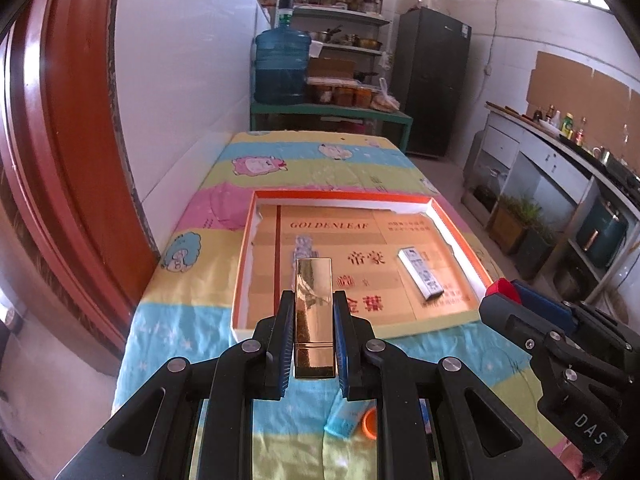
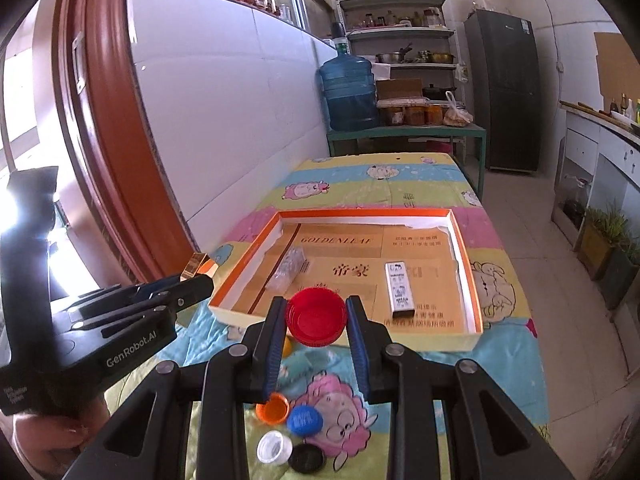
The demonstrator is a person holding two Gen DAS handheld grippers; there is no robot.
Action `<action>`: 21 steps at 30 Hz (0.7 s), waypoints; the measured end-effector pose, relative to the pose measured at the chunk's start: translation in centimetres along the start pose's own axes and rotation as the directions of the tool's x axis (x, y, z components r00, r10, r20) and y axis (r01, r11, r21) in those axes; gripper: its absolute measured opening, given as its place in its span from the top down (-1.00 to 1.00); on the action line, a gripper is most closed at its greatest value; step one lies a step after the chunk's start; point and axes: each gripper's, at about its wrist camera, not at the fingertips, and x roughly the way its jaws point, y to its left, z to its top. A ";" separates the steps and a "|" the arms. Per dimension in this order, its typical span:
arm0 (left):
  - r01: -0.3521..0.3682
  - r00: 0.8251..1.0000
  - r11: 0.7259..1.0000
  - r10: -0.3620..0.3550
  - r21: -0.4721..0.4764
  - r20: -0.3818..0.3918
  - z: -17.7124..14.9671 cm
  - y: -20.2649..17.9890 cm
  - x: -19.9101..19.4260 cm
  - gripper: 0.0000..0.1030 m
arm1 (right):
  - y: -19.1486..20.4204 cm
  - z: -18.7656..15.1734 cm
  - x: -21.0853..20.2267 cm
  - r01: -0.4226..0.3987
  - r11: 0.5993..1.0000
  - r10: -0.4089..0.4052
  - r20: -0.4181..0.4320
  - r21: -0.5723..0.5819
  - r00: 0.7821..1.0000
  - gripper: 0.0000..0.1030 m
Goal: Organize rigid objects
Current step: 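Carry the gold box with left tool while right tool carries the red cap over the tray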
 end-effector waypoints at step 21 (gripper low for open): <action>0.017 0.995 1.000 -0.019 -0.025 -0.095 8.4 3.1 10.0 0.65 | -3.1 7.0 8.2 -0.014 0.999 0.010 -0.100 -0.038 0.995 0.41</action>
